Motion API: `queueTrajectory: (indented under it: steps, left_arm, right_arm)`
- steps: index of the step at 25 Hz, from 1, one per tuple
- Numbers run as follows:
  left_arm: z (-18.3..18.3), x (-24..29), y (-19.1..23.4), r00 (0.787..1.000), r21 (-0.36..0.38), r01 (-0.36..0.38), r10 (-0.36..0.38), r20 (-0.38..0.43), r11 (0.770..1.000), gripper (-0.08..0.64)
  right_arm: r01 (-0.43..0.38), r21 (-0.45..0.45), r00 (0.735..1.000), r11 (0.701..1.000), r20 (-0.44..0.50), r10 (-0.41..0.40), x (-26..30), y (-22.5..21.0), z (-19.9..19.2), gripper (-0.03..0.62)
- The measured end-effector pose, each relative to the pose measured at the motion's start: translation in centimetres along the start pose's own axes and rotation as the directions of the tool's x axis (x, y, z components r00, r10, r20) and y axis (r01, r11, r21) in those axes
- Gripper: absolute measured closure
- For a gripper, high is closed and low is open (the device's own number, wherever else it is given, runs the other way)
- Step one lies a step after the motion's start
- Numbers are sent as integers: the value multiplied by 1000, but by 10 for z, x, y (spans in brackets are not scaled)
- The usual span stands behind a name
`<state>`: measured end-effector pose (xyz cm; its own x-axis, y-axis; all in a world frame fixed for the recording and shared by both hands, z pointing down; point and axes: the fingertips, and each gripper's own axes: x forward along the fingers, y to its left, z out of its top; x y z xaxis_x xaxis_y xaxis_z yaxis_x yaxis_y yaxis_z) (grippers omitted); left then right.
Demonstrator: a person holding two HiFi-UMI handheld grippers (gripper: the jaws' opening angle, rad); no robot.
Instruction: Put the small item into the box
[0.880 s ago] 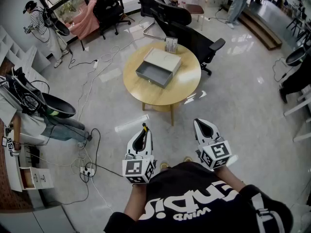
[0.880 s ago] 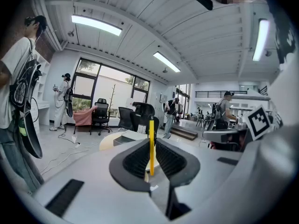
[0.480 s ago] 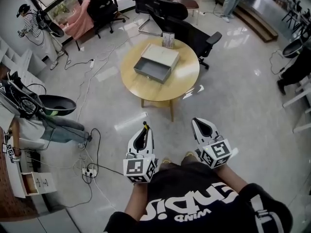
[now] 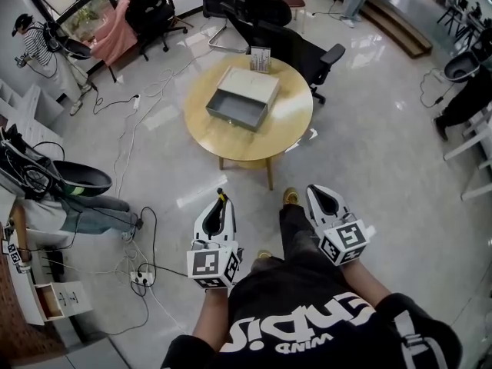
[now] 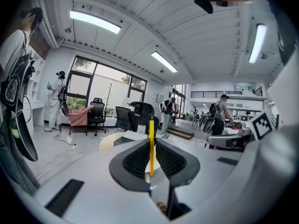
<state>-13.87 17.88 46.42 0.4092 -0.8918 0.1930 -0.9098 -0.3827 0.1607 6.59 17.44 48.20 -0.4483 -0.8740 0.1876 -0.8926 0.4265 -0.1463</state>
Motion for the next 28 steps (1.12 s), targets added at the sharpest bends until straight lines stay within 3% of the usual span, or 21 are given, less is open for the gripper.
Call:
queueTrajectory:
  steps: [11,28]
  left_arm:
    - [13,86,31,1000,-3,7,-7,16,1000,512]
    - [70,266,60,997,-6,-74,74,8,997,512]
  right_arm:
    - [-53,-14,998,999,18,53,81,-31,16,589]
    - [-216,-19,976,976,-16,216,243,-137,75,589]
